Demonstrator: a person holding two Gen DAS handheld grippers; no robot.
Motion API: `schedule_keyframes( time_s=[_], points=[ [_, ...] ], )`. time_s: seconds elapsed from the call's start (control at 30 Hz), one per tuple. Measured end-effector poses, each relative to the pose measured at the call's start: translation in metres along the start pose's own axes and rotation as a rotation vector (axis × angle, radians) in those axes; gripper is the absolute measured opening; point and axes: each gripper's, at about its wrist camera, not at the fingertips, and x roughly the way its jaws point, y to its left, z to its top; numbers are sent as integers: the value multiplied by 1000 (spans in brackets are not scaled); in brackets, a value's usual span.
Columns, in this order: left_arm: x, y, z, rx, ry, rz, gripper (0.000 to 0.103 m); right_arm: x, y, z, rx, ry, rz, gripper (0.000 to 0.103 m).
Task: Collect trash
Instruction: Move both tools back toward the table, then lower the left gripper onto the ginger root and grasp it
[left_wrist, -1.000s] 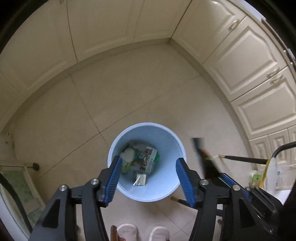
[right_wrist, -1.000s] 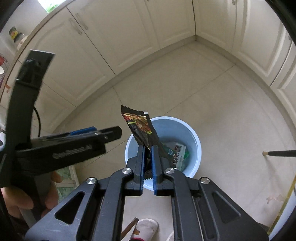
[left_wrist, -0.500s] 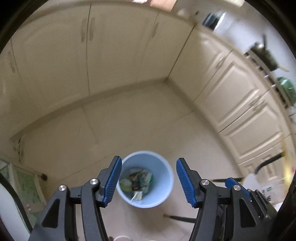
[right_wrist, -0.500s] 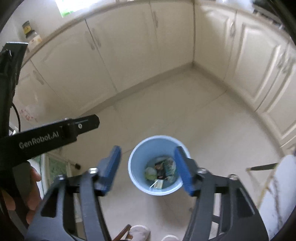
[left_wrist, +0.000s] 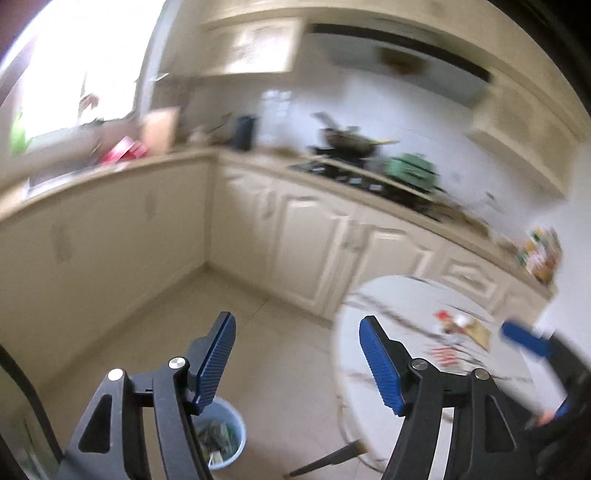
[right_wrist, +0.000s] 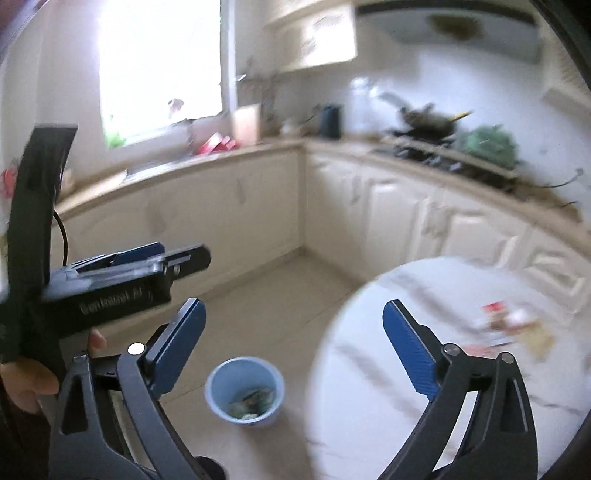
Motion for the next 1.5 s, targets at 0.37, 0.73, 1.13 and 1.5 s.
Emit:
schedule_keyframes(
  time_s=[0.37,0.73,1.13,1.5],
  points=[
    [167,-188,12,226,234,-98,68,-98,-208,18,161,45,-351,100],
    [375,-268,7,324,498,-45,68,-47,-330,-57,294,211,-340,100],
    [490,-293,33,342,459,-121,68,21,-368,-88,335,259,-265,100],
    [516,-277,31,234,454,-226,22,62,-373,-80,325,283,-217,100]
  ],
)
